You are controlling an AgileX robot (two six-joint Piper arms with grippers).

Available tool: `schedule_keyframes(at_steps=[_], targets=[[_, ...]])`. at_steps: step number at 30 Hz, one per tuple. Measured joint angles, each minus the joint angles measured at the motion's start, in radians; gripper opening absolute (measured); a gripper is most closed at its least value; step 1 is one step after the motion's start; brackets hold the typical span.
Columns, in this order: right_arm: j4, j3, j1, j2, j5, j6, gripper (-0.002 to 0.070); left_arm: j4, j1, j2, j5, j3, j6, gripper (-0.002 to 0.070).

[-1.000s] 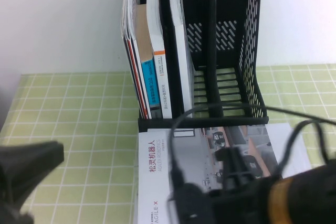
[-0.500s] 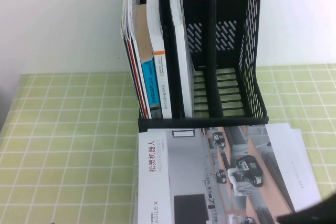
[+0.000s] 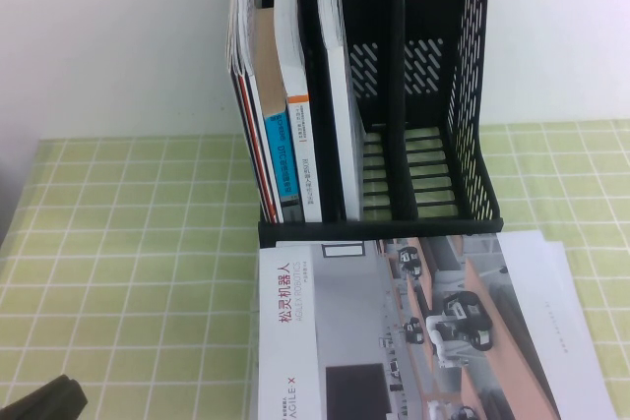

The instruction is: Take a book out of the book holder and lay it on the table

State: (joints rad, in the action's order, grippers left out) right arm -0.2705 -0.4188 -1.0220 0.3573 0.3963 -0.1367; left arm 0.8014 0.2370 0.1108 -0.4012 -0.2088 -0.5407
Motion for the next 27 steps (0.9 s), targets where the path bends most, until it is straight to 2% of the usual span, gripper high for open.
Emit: schedule_keyframes(at_steps=[19,24,27], targets=[[-0.040,0.097,0.000,-0.016,0.022,0.038,0.0001,0.000,0.000,0.000,-0.018,0.000,-0.003,-0.0002],[-0.040,0.097,0.000,-0.016,0.022,0.038,0.0001,-0.179,-0.001,-0.001,0.029,0.020,0.023,-0.0001],[-0.040,0.097,0.000,-0.016,0.026,0.038,0.0001,-0.342,-0.001,-0.001,0.097,0.080,0.152,-0.0001]])
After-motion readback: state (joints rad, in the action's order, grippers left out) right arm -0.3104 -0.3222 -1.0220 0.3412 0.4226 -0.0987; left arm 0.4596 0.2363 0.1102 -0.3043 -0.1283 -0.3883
